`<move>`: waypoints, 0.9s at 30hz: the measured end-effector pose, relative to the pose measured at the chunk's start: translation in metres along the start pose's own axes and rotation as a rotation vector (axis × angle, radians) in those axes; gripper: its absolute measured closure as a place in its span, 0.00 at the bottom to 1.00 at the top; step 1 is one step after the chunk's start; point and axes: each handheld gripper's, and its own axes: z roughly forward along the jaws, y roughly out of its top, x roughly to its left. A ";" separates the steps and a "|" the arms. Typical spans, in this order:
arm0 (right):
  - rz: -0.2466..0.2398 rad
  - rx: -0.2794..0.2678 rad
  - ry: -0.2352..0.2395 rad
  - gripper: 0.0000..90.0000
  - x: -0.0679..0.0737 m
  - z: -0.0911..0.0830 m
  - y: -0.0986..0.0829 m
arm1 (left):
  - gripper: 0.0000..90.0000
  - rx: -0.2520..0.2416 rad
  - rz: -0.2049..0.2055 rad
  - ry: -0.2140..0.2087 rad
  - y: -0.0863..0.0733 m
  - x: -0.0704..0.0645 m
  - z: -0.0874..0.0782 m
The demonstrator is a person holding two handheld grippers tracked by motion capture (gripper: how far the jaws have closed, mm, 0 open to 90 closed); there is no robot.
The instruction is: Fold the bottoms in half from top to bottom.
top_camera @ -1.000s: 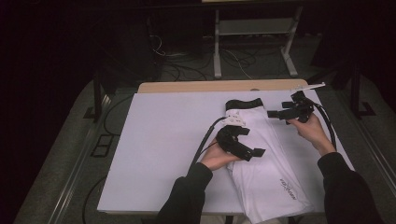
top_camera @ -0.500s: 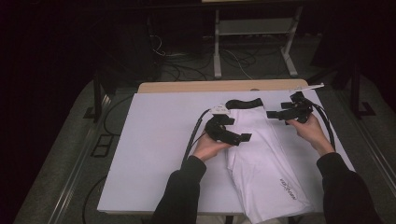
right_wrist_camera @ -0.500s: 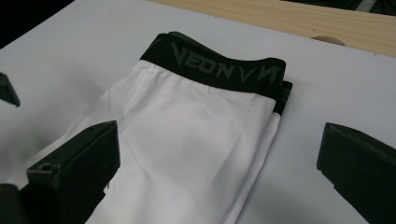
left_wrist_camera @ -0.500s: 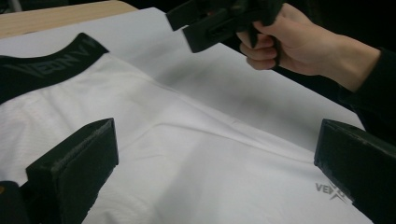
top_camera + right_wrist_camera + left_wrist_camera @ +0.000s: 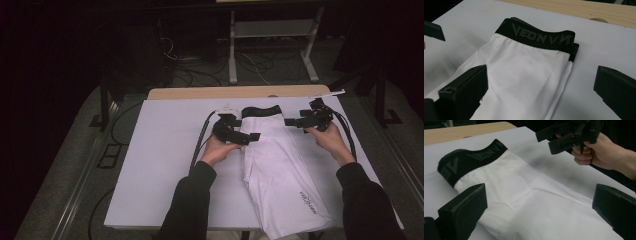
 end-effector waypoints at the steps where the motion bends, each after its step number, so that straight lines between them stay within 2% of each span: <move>1: 0.004 0.004 -0.001 0.00 0.000 0.001 0.000 | 0.00 -0.002 -0.009 0.002 0.000 0.003 0.000; 3: 0.003 0.011 -0.004 0.00 -0.001 0.004 -0.001 | 0.00 -0.013 -0.028 0.009 -0.001 0.008 0.001; 13: 0.032 0.028 -0.008 0.00 -0.005 0.018 -0.002 | 0.00 0.001 -0.097 0.041 -0.004 0.034 0.008; 15: 0.037 0.037 -0.012 0.00 -0.006 0.021 -0.002 | 0.00 0.009 -0.100 0.050 -0.004 0.037 0.010; 20: 0.048 0.067 -0.016 0.00 -0.009 0.026 0.002 | 0.00 0.005 -0.160 0.056 -0.004 0.048 0.016; 27: 0.081 0.089 -0.025 0.00 -0.014 0.031 0.004 | 0.00 0.046 -0.203 0.049 0.000 0.056 0.024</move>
